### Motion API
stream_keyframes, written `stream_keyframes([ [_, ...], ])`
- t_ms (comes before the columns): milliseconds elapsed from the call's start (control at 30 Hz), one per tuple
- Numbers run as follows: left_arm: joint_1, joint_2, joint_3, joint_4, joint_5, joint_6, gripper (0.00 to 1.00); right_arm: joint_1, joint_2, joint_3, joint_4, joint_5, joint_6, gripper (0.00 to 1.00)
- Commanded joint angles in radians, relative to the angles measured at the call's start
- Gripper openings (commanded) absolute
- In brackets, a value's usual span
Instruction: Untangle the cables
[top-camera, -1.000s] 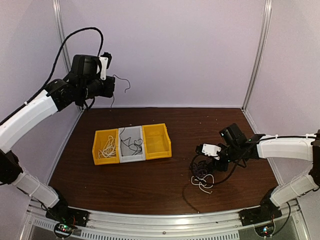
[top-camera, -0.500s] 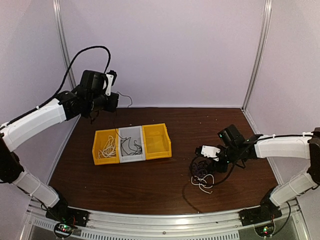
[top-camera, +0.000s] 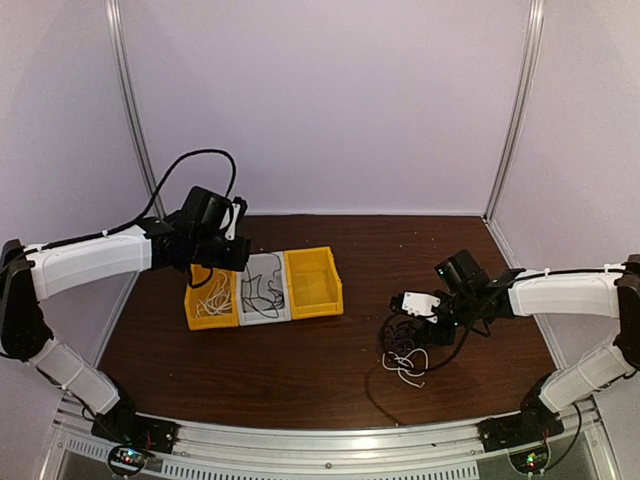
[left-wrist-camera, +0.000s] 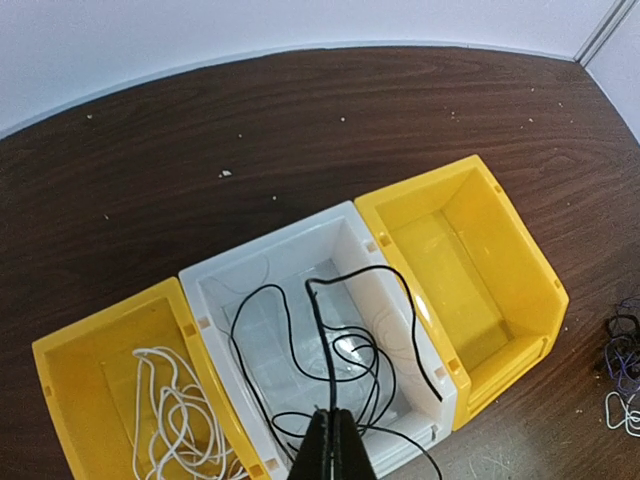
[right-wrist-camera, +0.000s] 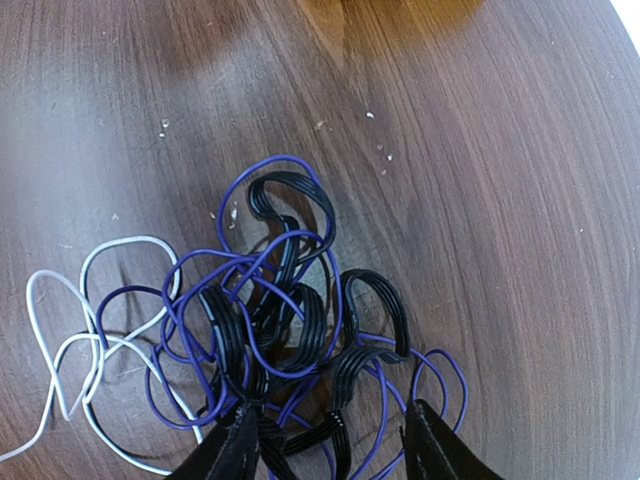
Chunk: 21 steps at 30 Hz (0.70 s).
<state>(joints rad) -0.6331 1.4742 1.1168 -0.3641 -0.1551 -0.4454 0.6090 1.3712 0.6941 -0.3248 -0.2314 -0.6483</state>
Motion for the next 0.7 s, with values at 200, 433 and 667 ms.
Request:
stream_keyframes([
  [200,0.003,0.097,0.020,0.012,0.065,-0.107,0.00,0.001,0.012,-0.002,-0.017,0.022,-0.005,0.51],
  [433,0.003,0.222,0.167,-0.160,-0.026,-0.108,0.00,0.001,0.014,-0.003,-0.020,0.025,-0.007,0.51],
  [667,0.029,0.305,0.293,-0.236,-0.074,-0.072,0.00,0.001,0.031,0.002,-0.025,0.026,-0.010,0.51],
])
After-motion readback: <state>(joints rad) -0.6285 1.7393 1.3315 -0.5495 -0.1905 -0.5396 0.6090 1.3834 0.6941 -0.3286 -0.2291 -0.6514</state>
